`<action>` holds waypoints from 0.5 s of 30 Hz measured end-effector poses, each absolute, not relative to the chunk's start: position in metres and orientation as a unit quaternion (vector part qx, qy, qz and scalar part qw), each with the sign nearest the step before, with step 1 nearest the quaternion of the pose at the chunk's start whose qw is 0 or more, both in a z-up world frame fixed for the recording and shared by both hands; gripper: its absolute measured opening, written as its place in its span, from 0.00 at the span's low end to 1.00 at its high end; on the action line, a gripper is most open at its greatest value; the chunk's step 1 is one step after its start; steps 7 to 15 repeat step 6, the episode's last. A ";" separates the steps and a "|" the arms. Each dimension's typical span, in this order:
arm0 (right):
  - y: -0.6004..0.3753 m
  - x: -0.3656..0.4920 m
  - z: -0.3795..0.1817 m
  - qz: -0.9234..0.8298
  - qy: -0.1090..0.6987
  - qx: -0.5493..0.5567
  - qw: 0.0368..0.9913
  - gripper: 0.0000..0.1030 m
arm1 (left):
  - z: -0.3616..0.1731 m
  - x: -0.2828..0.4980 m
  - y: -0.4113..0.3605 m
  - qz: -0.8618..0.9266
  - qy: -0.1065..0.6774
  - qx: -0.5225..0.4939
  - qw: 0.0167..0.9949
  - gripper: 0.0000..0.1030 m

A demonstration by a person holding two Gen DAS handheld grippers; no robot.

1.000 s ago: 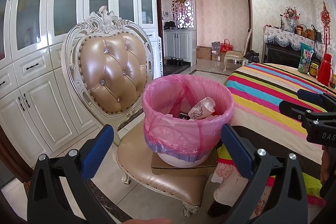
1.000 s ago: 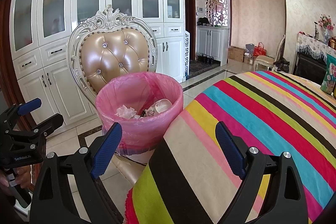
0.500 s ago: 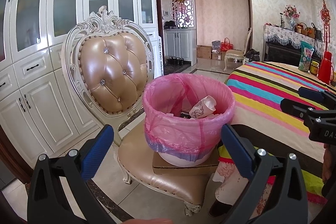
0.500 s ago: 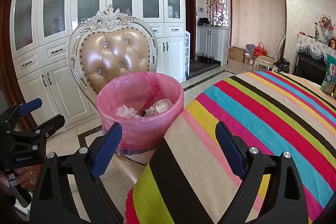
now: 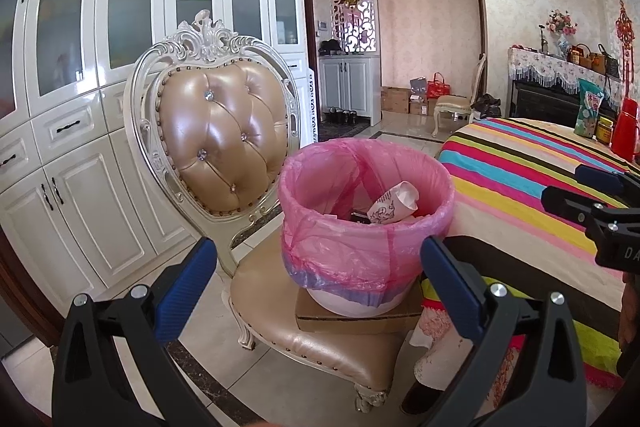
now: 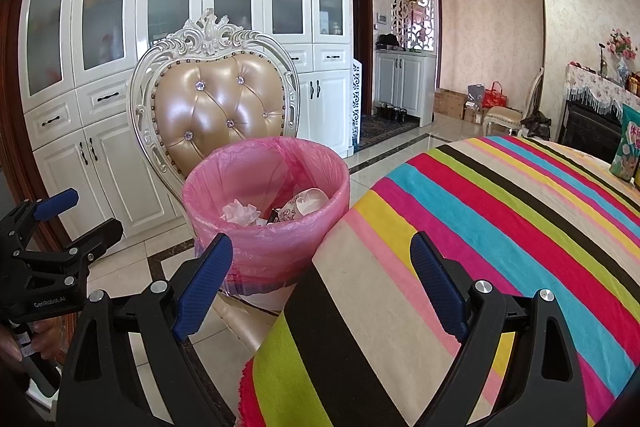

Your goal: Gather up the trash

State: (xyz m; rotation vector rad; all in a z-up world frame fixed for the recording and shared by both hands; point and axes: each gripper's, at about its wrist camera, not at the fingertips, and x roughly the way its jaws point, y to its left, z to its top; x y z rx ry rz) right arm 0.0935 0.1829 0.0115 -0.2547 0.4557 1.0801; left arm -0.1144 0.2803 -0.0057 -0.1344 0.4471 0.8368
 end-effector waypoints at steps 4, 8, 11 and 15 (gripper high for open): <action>0.184 0.091 0.011 0.509 0.212 -0.122 0.825 0.83 | -0.006 -0.114 0.279 0.400 0.217 -0.064 0.888 0.96; 0.183 0.091 0.010 0.510 0.211 -0.123 0.825 0.83 | -0.005 -0.115 0.279 0.400 0.215 -0.062 0.889 0.96; 0.183 0.091 0.010 0.510 0.211 -0.123 0.825 0.83 | -0.005 -0.115 0.279 0.400 0.215 -0.062 0.889 0.96; 0.183 0.091 0.010 0.510 0.211 -0.123 0.825 0.83 | -0.005 -0.115 0.279 0.400 0.215 -0.062 0.889 0.96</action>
